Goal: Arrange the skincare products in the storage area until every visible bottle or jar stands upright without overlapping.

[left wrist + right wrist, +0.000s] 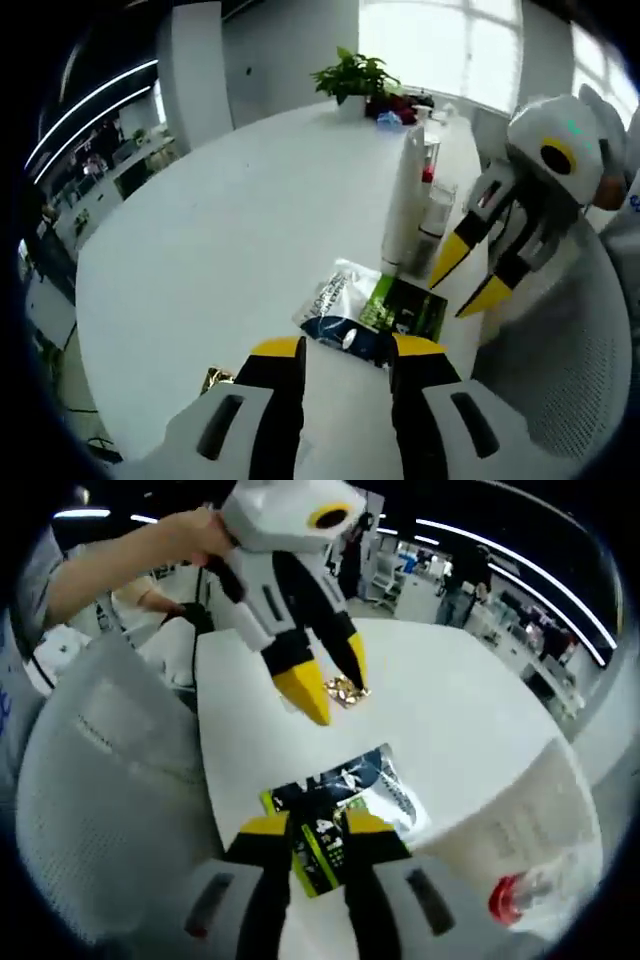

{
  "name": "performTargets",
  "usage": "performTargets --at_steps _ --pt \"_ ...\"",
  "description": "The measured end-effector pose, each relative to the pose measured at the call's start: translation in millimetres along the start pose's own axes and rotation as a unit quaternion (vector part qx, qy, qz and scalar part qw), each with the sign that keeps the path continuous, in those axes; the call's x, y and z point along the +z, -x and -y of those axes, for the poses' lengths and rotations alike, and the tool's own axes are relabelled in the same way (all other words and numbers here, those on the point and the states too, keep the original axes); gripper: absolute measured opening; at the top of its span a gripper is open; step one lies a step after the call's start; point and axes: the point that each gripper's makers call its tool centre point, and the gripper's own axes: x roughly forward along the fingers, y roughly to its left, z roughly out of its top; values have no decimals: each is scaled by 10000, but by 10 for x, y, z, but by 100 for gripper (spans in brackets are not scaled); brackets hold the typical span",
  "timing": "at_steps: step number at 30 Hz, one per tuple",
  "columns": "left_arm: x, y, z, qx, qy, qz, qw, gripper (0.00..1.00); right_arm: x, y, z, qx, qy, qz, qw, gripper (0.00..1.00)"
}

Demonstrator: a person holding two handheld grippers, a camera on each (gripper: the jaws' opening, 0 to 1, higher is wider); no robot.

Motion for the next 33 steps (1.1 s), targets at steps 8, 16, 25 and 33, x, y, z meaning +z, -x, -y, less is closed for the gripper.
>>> performTargets --at_steps 8,16,25,33 --pt "82 142 2 194 81 223 9995 40 127 377 163 -368 -226 456 9980 26" --pt "188 329 10 426 27 409 9983 49 131 656 306 -758 -399 658 9942 33" --pt "277 531 43 664 6 597 9960 56 62 890 425 -1034 -618 756 9898 43" --pt "309 631 87 778 114 760 9940 67 6 1055 528 -1242 -892 863 9845 53"
